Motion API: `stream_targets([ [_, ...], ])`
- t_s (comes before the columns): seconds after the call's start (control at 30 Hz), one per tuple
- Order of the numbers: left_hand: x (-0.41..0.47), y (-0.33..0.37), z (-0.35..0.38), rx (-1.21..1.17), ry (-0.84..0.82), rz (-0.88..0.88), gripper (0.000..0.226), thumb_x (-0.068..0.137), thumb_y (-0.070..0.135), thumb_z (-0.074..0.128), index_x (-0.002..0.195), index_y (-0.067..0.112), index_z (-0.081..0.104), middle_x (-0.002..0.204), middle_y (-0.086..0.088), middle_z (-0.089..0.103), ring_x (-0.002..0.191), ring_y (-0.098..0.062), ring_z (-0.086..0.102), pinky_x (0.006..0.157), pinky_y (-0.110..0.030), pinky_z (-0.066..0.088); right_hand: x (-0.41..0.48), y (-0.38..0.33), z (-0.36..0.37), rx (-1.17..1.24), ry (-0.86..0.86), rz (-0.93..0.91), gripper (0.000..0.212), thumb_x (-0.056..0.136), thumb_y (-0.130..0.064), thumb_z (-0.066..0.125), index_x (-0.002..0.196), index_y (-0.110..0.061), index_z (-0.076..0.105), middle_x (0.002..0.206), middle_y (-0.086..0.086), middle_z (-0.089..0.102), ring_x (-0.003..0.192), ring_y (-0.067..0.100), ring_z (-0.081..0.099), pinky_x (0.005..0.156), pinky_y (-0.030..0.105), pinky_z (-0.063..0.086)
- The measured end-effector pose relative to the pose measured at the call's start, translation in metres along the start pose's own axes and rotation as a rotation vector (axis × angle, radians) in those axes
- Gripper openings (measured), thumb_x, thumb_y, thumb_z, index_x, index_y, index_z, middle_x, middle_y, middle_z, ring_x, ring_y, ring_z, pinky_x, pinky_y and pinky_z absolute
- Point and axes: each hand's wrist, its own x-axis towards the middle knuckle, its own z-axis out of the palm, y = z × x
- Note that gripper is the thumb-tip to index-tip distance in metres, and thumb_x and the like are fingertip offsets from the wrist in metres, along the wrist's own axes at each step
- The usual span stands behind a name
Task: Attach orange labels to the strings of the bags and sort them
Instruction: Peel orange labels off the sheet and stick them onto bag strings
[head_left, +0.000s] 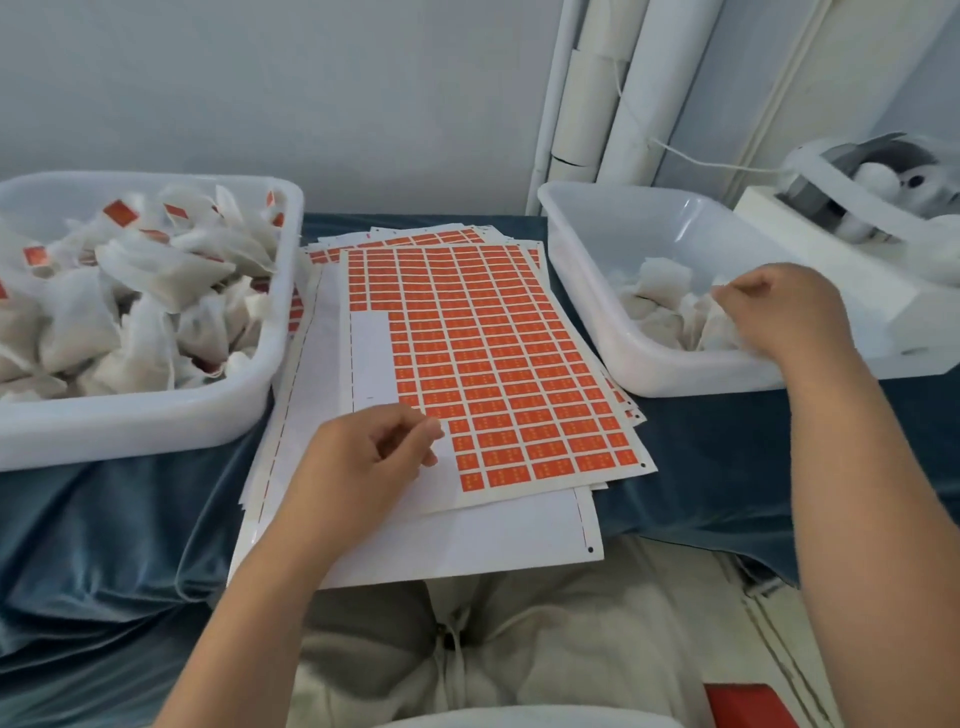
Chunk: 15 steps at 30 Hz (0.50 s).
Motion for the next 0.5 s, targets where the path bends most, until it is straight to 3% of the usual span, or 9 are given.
stream_targets([
  [0.1,0.001,-0.004,0.001,-0.030,0.017,-0.023,0.035,0.086,0.061,0.053,0.090,0.035,0.075,0.083,0.028,0.073,0.083,0.002,0.070,0.072,-0.018,0.050,0.027,-0.001,0.007,-0.258,-0.199,0.225,0.061,0.090,-0.056,0.073,0.119,-0.003,0.065,0.116,0.019,0.067,0.110,0.040,0.062,0.089,0.043,0.046],
  [0.2,0.000,-0.003,-0.001,-0.053,0.017,-0.039,0.035,0.085,0.061,0.053,0.092,0.035,0.075,0.082,0.027,0.074,0.082,0.001,0.071,0.070,-0.016,0.049,0.039,-0.001,0.013,-0.317,-0.194,0.230,0.046,0.090,-0.019,0.075,0.129,-0.001,0.059,0.105,0.017,0.062,0.104,0.039,0.058,0.083,0.042,0.044],
  [0.3,-0.001,-0.002,-0.002,-0.059,0.018,-0.050,0.029,0.089,0.057,0.055,0.094,0.036,0.075,0.082,0.026,0.074,0.081,0.000,0.071,0.069,-0.013,0.048,0.036,0.008,0.009,-0.177,-0.010,0.115,0.063,0.092,-0.007,0.064,0.151,-0.013,0.043,0.134,0.018,0.061,0.122,0.040,0.059,0.089,0.044,0.048],
  [0.4,-0.001,-0.003,-0.001,-0.055,0.012,-0.064,0.017,0.098,0.044,0.062,0.095,0.034,0.075,0.082,0.026,0.074,0.080,0.000,0.070,0.070,-0.013,0.048,0.031,0.013,0.003,0.055,0.053,0.077,0.060,0.094,-0.016,0.066,0.150,-0.021,0.048,0.136,0.011,0.066,0.127,0.033,0.059,0.101,0.043,0.046],
  [0.5,0.000,-0.003,-0.001,-0.049,0.008,-0.068,0.015,0.100,0.041,0.063,0.095,0.034,0.075,0.082,0.026,0.074,0.081,0.000,0.071,0.071,-0.014,0.049,0.023,0.005,-0.012,0.238,0.102,0.023,0.052,0.094,-0.027,0.070,0.143,-0.026,0.055,0.133,0.008,0.069,0.119,0.026,0.063,0.095,0.036,0.045],
])
